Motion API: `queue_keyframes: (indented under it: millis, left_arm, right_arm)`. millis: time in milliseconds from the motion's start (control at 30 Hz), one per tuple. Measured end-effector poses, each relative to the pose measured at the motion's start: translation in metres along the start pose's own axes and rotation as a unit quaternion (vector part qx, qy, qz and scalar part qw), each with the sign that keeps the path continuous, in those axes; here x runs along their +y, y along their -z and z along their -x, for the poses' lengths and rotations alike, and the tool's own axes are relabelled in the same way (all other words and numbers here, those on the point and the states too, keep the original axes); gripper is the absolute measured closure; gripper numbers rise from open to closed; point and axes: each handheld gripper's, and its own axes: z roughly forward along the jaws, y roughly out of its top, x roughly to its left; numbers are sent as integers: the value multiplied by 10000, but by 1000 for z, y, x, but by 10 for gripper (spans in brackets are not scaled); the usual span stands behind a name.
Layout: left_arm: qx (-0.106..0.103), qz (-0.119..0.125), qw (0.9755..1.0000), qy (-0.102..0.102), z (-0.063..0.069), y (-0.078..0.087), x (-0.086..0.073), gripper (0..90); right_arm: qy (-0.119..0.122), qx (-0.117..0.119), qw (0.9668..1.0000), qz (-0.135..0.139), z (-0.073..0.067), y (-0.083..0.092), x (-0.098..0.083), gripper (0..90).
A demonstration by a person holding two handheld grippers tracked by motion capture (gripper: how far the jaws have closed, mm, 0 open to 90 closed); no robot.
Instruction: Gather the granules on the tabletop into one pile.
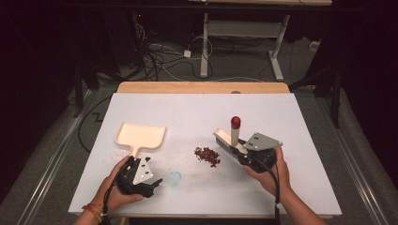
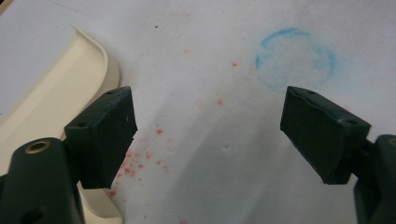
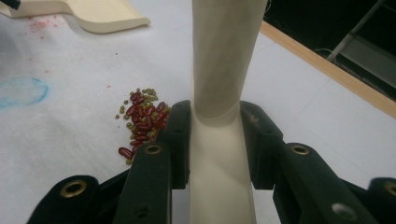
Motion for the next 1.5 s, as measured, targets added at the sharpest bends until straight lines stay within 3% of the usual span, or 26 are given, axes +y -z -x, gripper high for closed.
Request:
queue_keyframes:
  millis: [300, 333, 433, 567, 767, 833, 933, 1033, 1100, 1167, 1300, 1433, 1500]
  left_arm:
    - [128, 2, 9999, -60, 0, 3, 1, 178]
    - [134, 12, 9999, -57, 1, 4, 1, 178]
    - [168, 29, 9998, -77, 1, 5, 2, 178]
    - [169, 33, 9998, -43, 1, 5, 2, 178]
    - [118, -27, 9999, -102, 2, 3, 3, 178]
    - [92, -65, 9998, -147, 2, 2, 4, 178]
    - [60, -99, 9998, -185, 3, 1, 4, 178]
    - [37, -118, 9997, -190, 3, 0, 4, 178]
    - [41, -141, 9997, -200, 3, -1, 5, 178]
    - [42, -134, 9997, -178, 4, -1, 5, 178]
    - [29, -149, 9997, -189, 4, -2, 5, 178]
    - [4, -159, 9997, -182, 4, -3, 5, 178]
    - [-9, -173, 9997, -186, 4, -4, 5, 178]
  right_arm:
    - [165, 70, 9998, -86, 21, 42, -24, 677]
    - [101, 86, 9999, -58, 23, 47, -27, 676]
    - [72, 345, 9994, 38, 28, 62, -35, 676]
    - [242, 612, 9977, -146, 28, 79, -44, 676]
    - [321, 1233, 9905, -512, 25, 90, -54, 675]
    - [303, 1428, 9877, -553, 28, 89, -54, 675]
    - [353, 1497, 9854, -733, 37, 82, -54, 671]
    - [327, 1357, 9872, -772, 50, 74, -53, 658]
    - [322, 1066, 9914, -691, 58, 71, -51, 613]
    - [412, 818, 9925, -808, 66, 63, -48, 573]
    - [346, 929, 9917, -816, 78, 45, -46, 513]
    - [297, 1003, 9893, -1019, 92, 24, -43, 455]
    - [95, 997, 9898, -1012, 100, 14, -42, 437]
